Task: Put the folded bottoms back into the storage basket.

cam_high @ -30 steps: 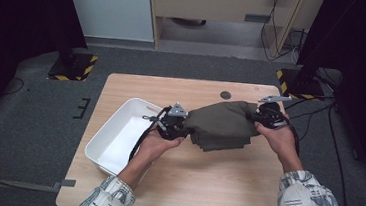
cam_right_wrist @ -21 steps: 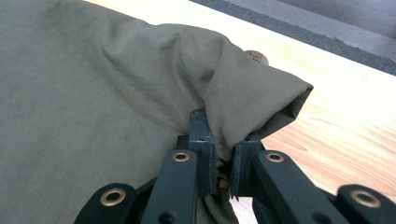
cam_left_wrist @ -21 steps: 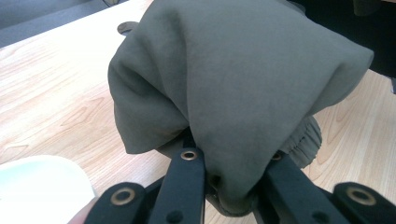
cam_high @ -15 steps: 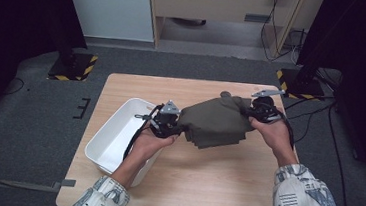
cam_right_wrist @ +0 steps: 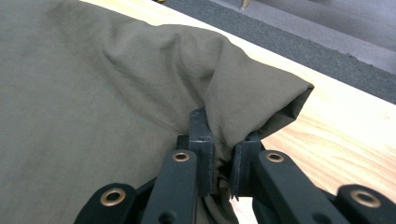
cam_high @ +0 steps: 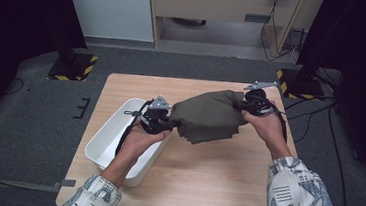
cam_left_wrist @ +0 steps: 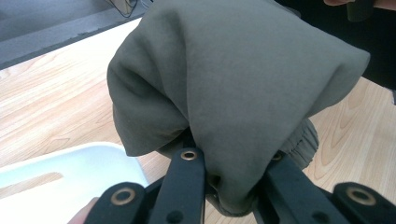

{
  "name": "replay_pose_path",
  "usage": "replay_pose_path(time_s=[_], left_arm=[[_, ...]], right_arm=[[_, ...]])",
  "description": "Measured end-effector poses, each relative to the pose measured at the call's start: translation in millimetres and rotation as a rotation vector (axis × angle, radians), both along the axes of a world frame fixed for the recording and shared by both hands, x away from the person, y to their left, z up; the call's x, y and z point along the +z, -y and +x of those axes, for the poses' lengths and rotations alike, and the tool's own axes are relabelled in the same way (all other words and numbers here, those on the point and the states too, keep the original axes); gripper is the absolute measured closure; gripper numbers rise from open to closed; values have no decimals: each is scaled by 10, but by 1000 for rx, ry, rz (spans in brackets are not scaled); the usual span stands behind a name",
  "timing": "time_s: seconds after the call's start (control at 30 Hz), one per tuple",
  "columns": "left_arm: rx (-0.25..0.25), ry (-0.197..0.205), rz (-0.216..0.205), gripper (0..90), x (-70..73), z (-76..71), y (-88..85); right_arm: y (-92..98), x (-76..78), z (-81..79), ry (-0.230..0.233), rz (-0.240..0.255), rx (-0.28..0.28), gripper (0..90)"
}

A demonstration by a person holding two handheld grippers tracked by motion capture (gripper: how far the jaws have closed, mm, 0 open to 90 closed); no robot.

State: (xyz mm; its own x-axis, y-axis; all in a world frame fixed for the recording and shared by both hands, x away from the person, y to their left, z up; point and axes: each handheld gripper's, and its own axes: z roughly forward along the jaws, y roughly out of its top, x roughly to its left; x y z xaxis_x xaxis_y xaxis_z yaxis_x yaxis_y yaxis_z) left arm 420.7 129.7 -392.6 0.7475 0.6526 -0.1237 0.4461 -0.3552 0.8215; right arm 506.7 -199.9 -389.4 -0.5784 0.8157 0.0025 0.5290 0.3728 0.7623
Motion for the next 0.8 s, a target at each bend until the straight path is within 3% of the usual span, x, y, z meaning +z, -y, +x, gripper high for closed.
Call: replay_pose_path(time_s=[0.8], left_arm=[[46,20,-19,846,100,-140,-458]], right_arm=[[-536,126,115,7,24,66,822]])
